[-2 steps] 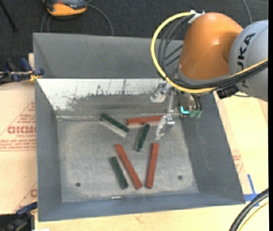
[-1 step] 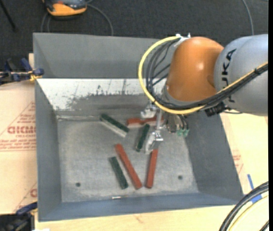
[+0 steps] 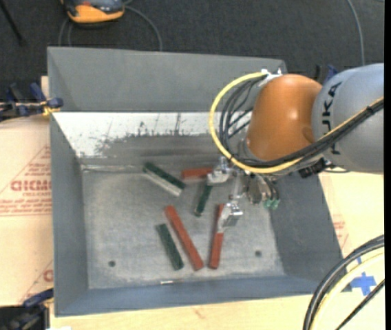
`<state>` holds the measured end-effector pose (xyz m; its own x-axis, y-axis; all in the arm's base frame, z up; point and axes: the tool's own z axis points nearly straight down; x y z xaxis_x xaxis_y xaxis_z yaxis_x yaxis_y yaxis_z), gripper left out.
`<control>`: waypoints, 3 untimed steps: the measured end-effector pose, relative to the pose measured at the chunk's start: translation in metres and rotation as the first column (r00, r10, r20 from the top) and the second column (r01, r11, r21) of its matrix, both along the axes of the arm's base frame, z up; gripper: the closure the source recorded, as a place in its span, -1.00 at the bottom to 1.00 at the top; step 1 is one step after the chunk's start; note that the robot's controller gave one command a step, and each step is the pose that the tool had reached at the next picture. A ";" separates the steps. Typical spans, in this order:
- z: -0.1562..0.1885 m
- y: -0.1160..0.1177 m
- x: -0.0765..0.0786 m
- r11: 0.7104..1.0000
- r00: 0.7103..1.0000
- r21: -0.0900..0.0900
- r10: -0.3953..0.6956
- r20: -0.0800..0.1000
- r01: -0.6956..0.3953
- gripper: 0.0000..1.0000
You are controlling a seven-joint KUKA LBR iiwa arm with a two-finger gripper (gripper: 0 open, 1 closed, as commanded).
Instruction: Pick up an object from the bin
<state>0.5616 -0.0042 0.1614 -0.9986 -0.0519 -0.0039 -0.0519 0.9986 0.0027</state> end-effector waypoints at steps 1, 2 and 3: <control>-0.066 0.000 0.029 0.988 0.988 -0.007 0.156 0.006 -0.156 -1.00; -0.084 -0.015 0.012 0.981 0.981 0.000 0.192 0.010 -0.192 -1.00; -0.083 -0.025 0.072 0.708 0.708 -0.005 0.706 -0.003 -0.706 1.00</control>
Offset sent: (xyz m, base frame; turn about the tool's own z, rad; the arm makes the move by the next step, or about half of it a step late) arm -0.0165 -0.0529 -0.0914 -0.2085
